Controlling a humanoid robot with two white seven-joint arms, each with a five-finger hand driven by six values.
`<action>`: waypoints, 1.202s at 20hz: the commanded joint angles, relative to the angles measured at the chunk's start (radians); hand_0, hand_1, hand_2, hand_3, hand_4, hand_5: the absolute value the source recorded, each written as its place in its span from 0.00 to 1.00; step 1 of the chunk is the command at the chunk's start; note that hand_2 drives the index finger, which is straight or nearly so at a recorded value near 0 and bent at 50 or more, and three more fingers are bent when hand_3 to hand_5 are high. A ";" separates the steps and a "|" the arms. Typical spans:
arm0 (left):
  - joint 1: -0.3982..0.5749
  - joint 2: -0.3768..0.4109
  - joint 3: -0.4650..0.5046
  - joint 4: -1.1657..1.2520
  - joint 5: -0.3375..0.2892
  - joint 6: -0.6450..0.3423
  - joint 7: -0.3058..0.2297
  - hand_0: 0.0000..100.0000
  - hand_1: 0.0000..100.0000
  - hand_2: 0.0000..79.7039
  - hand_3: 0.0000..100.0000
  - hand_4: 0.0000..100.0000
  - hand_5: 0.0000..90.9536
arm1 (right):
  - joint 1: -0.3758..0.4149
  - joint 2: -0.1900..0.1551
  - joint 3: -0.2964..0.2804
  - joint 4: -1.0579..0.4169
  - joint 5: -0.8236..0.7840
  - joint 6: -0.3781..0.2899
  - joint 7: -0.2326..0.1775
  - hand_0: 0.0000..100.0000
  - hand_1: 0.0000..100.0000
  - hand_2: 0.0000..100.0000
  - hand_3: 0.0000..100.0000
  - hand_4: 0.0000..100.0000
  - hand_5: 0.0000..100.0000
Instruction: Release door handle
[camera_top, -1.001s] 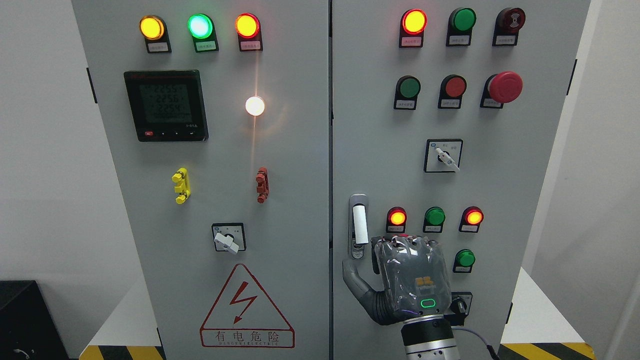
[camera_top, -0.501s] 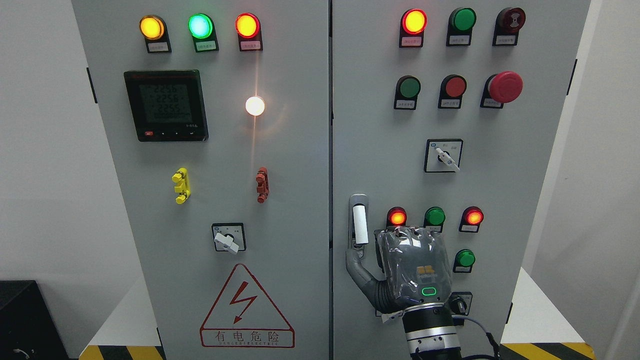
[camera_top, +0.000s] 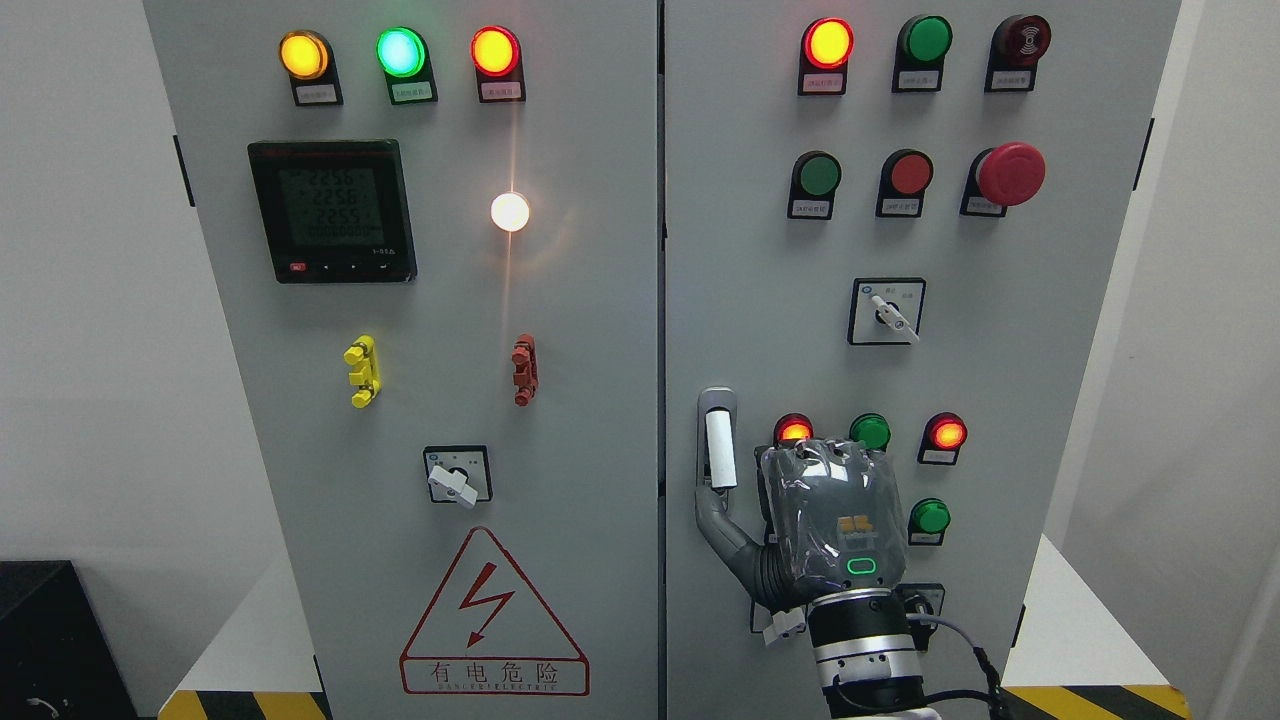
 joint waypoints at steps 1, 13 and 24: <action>-0.026 0.000 0.000 0.029 0.000 0.000 0.001 0.12 0.56 0.00 0.00 0.00 0.00 | -0.015 0.000 -0.009 0.019 0.000 0.001 0.000 0.35 0.31 0.94 1.00 1.00 1.00; -0.026 0.000 0.000 0.029 0.001 0.000 0.001 0.12 0.56 0.00 0.00 0.00 0.00 | -0.021 0.000 -0.009 0.030 0.000 0.010 0.000 0.33 0.32 0.94 1.00 1.00 1.00; -0.026 0.000 0.000 0.029 0.000 0.000 0.001 0.12 0.56 0.00 0.00 0.00 0.00 | -0.020 0.000 -0.008 0.026 -0.002 0.010 -0.001 0.40 0.33 0.94 1.00 1.00 1.00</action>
